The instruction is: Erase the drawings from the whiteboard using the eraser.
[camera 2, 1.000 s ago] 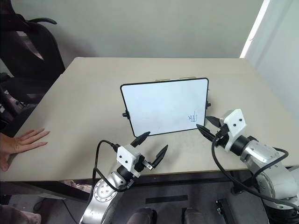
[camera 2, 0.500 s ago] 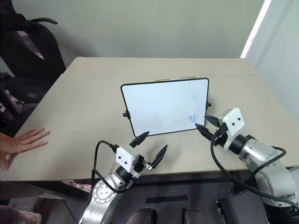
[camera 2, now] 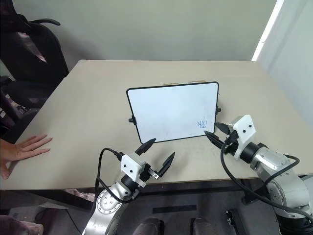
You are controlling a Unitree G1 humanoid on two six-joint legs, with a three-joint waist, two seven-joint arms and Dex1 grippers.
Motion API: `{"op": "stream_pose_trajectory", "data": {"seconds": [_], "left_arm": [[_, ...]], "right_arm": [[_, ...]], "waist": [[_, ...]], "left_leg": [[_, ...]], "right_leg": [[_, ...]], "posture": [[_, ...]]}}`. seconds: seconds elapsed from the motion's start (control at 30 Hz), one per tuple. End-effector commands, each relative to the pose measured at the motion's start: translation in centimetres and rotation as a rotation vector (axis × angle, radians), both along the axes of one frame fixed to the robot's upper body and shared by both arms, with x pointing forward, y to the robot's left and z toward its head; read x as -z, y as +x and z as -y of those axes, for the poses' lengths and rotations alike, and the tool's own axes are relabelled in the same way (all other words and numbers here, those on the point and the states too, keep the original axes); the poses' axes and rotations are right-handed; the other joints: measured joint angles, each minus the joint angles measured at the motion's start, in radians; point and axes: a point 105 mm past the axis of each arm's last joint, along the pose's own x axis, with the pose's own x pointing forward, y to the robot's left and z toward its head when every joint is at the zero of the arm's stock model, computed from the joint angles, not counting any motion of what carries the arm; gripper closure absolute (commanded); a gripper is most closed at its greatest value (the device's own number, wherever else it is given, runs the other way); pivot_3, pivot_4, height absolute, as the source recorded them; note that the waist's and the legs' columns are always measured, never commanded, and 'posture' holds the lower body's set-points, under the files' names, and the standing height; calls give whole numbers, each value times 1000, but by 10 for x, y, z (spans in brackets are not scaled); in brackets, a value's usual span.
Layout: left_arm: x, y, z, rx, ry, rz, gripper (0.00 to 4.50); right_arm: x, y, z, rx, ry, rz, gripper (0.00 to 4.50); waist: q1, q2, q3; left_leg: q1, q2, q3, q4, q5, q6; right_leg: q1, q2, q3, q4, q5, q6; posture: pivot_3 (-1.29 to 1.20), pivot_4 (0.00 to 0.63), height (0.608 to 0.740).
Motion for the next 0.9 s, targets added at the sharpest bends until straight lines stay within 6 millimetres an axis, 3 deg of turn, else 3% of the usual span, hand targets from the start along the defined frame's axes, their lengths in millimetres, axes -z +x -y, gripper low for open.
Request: {"op": "stream_pose_trajectory", "data": {"seconds": [0.03, 0.43, 0.9], "left_arm": [[-11, -2, 3, 11, -10, 43, 0], [-11, -6, 4, 11, -18, 38, 0], [-10, -7, 6, 11, -28, 32, 0]], "right_arm": [[-12, -3, 2, 6, -4, 47, 2104], [-7, -3, 25, 75, 2, -109, 2104], [22, 8, 76, 243, -94, -475, 2104]], "waist": [[0, 0, 0], [1, 0, 0], [1, 0, 0]], "left_leg": [[0, 0, 0, 0, 0, 0], [0, 0, 0, 0, -2, -3], [0, 0, 0, 0, -2, -3]], "right_leg": [[0, 0, 0, 0, 0, 0], [0, 0, 0, 0, 0, 0], [0, 0, 0, 0, -1, -1]], "posture": [[0, 150, 730], [0, 150, 730], [0, 150, 730]]}}
